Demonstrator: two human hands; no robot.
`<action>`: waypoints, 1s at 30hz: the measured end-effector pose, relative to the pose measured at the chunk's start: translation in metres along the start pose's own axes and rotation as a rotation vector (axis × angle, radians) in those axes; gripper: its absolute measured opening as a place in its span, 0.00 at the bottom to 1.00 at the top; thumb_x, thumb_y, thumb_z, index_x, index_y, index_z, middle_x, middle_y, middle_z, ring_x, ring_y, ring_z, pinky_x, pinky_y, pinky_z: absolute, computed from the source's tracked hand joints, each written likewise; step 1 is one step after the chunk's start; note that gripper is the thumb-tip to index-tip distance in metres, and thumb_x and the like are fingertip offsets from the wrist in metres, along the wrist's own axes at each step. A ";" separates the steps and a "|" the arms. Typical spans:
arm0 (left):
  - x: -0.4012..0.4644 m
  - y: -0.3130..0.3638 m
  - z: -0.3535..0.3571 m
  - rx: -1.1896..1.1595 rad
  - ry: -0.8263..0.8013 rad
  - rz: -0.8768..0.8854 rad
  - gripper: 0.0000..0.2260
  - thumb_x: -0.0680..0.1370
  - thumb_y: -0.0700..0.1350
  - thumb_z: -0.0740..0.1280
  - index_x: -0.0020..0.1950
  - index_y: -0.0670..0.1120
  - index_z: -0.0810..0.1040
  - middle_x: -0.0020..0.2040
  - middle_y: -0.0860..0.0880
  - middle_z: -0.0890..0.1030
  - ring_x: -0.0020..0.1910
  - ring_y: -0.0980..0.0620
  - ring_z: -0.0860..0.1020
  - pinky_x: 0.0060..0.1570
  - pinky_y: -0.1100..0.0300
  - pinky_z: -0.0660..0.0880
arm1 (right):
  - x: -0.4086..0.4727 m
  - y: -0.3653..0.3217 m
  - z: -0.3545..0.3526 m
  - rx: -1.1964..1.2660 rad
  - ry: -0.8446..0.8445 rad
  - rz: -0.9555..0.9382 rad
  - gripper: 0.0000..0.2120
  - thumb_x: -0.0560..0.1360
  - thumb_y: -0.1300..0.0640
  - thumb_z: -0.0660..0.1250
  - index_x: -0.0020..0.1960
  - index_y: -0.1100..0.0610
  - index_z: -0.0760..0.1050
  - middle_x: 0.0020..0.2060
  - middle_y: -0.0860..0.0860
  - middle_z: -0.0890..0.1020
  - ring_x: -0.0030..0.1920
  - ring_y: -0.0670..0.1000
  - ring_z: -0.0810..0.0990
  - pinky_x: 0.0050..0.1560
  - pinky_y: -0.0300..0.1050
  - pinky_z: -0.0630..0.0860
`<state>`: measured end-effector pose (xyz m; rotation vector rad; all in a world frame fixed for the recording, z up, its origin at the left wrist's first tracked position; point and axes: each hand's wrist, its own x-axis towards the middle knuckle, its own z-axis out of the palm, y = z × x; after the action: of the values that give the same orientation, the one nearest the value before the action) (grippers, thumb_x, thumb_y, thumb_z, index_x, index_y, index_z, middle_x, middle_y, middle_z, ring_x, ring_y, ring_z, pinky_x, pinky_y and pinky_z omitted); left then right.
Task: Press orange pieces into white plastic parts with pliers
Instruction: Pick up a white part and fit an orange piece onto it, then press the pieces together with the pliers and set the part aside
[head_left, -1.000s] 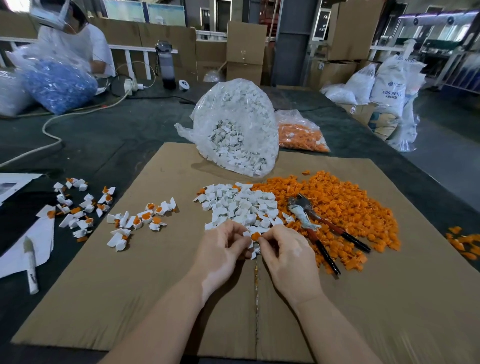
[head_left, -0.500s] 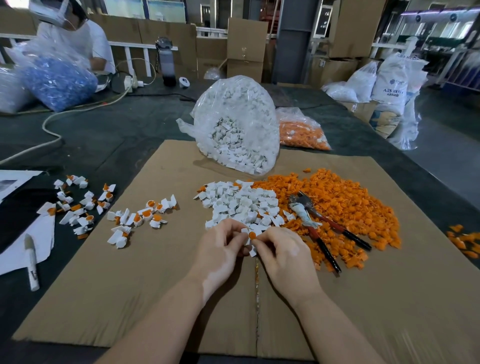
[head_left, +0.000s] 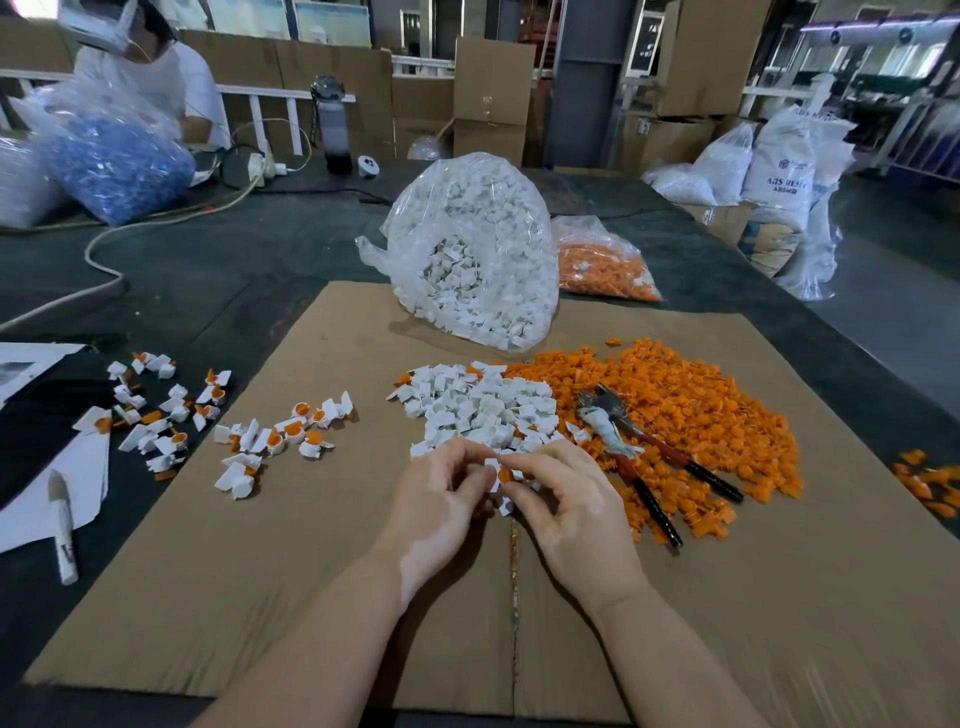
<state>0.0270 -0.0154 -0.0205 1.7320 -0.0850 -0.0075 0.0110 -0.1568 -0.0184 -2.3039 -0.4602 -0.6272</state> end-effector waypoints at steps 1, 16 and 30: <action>0.000 0.000 0.000 0.000 -0.001 -0.004 0.06 0.78 0.37 0.64 0.45 0.47 0.77 0.33 0.46 0.78 0.32 0.55 0.77 0.36 0.64 0.75 | 0.000 0.000 0.000 0.003 0.003 0.002 0.09 0.71 0.62 0.72 0.52 0.56 0.81 0.40 0.50 0.78 0.45 0.48 0.76 0.47 0.38 0.73; 0.003 0.005 0.001 -0.011 0.033 -0.006 0.04 0.75 0.36 0.68 0.48 0.38 0.77 0.35 0.41 0.77 0.30 0.55 0.75 0.34 0.66 0.73 | 0.002 0.002 -0.008 -0.069 0.108 0.072 0.12 0.71 0.59 0.73 0.53 0.59 0.80 0.45 0.50 0.81 0.50 0.52 0.78 0.53 0.51 0.73; 0.011 0.007 0.003 -0.160 0.043 -0.074 0.04 0.75 0.36 0.68 0.48 0.36 0.77 0.33 0.45 0.80 0.26 0.59 0.76 0.29 0.69 0.73 | 0.032 0.034 -0.051 -0.727 -0.251 0.781 0.25 0.72 0.40 0.63 0.59 0.58 0.68 0.61 0.57 0.69 0.63 0.58 0.65 0.63 0.56 0.61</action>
<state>0.0374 -0.0201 -0.0133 1.5735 0.0117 -0.0309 0.0383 -0.2120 0.0141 -2.9488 0.6685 -0.0990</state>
